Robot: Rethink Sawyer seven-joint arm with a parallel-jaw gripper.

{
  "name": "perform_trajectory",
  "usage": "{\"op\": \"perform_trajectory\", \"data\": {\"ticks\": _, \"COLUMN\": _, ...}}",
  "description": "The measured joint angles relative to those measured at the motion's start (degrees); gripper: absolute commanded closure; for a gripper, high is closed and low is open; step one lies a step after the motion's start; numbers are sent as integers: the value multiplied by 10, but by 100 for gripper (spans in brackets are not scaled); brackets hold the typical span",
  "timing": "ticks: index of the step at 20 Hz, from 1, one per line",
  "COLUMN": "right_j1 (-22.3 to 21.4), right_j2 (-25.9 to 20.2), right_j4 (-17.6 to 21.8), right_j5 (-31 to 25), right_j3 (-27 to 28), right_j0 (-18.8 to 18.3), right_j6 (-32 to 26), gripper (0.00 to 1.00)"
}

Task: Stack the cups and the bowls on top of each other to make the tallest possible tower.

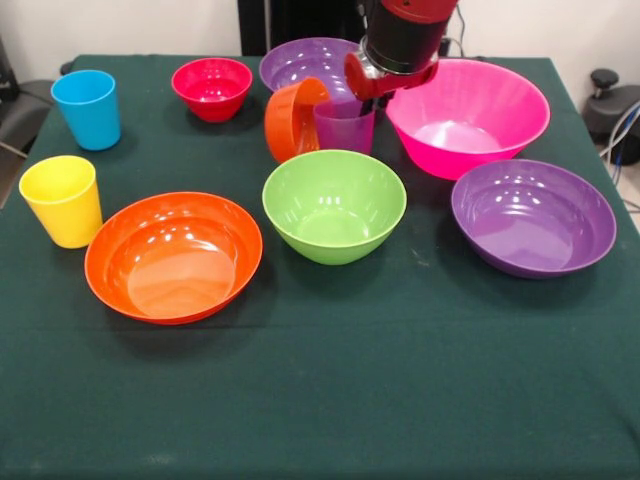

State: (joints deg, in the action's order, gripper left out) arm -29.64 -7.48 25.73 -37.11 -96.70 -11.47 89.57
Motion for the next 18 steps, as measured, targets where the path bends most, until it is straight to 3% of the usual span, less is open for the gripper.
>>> {"op": "perform_trajectory", "data": {"ticks": 13, "right_j1": 4, "right_j2": -4, "right_j4": -3, "right_j5": 0, "right_j3": 12, "right_j0": -2, "right_j6": 0, "gripper": 100}}
{"op": "perform_trajectory", "data": {"ticks": 18, "right_j1": -9, "right_j2": -4, "right_j4": 6, "right_j5": 12, "right_j3": -10, "right_j0": -7, "right_j6": 0, "gripper": 100}}
